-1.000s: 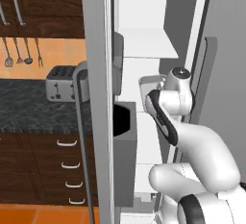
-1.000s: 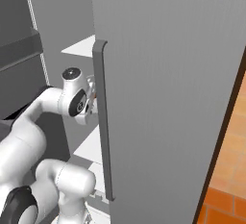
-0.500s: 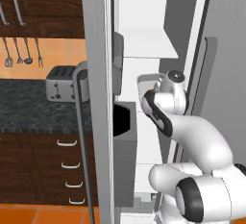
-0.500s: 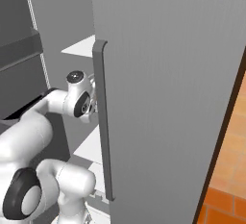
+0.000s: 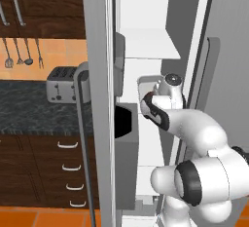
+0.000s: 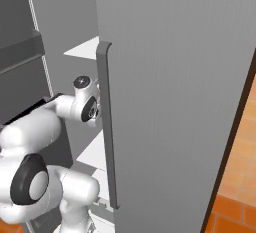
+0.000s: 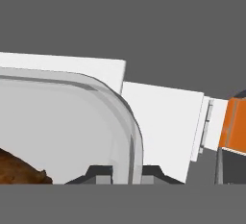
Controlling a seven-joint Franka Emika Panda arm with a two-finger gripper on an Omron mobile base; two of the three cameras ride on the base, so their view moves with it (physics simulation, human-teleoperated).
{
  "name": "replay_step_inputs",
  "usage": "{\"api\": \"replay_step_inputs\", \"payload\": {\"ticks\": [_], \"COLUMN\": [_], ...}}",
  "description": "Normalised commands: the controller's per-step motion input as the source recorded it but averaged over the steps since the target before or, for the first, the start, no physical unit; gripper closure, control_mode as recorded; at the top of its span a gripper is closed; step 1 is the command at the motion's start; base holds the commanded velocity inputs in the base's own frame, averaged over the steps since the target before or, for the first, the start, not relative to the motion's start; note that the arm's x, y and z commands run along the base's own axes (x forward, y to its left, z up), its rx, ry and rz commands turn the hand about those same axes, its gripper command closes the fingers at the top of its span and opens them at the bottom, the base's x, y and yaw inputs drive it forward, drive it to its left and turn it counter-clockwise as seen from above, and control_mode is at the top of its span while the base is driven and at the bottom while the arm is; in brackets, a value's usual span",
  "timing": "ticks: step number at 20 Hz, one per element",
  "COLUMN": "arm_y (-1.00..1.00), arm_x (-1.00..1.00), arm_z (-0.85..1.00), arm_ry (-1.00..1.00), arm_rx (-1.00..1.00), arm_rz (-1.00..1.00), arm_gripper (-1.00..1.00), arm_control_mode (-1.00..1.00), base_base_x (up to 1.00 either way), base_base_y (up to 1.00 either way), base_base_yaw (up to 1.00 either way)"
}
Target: Take the meat container that has the chicken drumstick and place it on the second highest rack of the freezer. Then take the vegetable container that has the onion and mushroom and place it on the highest rack of the freezer.
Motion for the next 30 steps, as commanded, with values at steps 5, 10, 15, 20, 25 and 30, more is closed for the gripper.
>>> {"api": "replay_step_inputs", "payload": {"ticks": [5, 10, 15, 20, 25, 30], "arm_y": [-0.03, -0.05, -0.06, -0.02, 0.00, 0.00], "arm_x": [0.54, 0.51, 0.25, 0.22, 0.26, 0.05], "arm_z": [-0.09, -0.15, -0.30, -0.21, 0.00, 0.00], "arm_ry": [0.00, 0.00, 0.00, 0.00, 0.00, 0.00], "arm_rx": [0.00, 0.00, 0.00, 0.00, 0.00, 0.00], "arm_rz": [-0.01, -0.01, 0.00, 0.00, -0.03, 0.00], "arm_gripper": [1.00, 1.00, 1.00, 1.00, 1.00, 1.00], "arm_control_mode": [-1.00, -1.00, -1.00, -1.00, -1.00, -1.00], "base_base_x": [0.00, 0.00, 0.00, 0.00, 0.00, 0.00], "base_base_y": [0.00, 0.00, 0.00, 0.00, 0.00, 0.00], "base_base_yaw": [0.00, 0.00, 0.00, 0.00, 0.00, 0.00]}}
